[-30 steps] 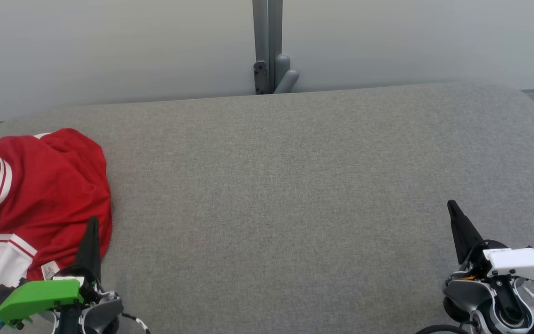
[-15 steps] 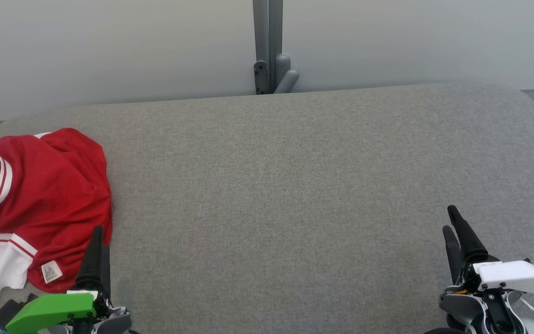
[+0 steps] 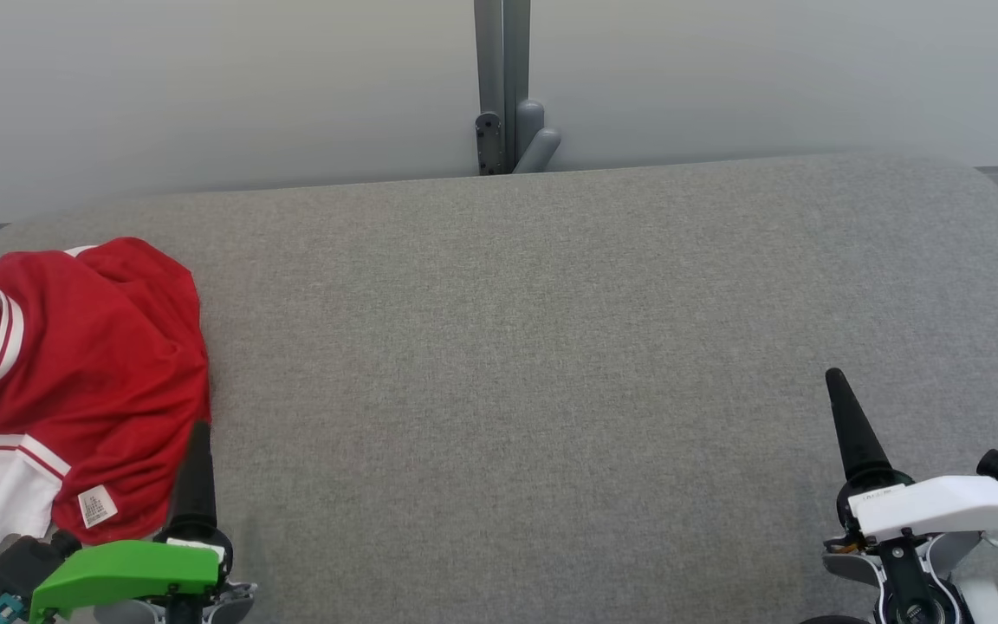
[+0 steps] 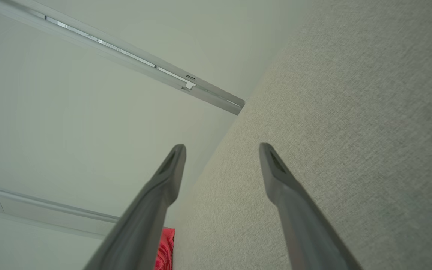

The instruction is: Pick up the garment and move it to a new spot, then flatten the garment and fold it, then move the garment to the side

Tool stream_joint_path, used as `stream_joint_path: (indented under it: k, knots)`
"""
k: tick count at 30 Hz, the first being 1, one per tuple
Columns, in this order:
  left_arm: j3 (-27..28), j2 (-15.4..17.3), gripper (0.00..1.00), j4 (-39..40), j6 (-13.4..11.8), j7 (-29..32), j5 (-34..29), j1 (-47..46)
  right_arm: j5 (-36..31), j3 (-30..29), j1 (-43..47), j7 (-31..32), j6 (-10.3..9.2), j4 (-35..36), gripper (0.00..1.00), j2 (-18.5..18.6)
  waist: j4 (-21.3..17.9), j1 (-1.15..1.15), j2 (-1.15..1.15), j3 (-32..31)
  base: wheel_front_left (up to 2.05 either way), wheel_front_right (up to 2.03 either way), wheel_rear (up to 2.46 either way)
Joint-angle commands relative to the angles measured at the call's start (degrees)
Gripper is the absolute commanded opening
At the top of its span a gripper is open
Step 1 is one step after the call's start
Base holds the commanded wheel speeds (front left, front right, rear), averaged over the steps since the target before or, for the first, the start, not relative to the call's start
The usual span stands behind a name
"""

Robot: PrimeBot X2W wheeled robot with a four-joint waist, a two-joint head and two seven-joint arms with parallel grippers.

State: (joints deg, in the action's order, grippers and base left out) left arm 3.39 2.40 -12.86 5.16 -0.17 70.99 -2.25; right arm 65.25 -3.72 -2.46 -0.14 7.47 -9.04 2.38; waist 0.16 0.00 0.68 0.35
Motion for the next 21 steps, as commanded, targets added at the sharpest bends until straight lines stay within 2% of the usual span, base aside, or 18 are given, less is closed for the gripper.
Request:
stream_joint_path:
  k: [1,5,21]
  knots:
    - [-0.77,0.52,1.00,1.04,-0.42,-0.80,-5.30,-0.12,-4.17,0.38,0.08,-0.81,0.01,1.66,1.00,0.31,0.01,0.00,-0.15,-0.02,0.00,0.00,0.00]
    - [-2.13,1.05,1.00,0.74,-1.04,-1.70,-12.02,0.19,-9.67,0.61,0.44,-1.71,0.01,2.06,1.00,0.34,0.05,0.00,-0.18,0.01,0.00,0.00,0.00]
    - [-4.98,2.17,1.00,-0.43,-3.70,-4.75,-27.55,0.93,-24.52,1.71,1.80,-4.75,0.02,1.79,1.00,0.41,0.30,0.00,-0.26,-0.07,0.00,0.00,0.00]
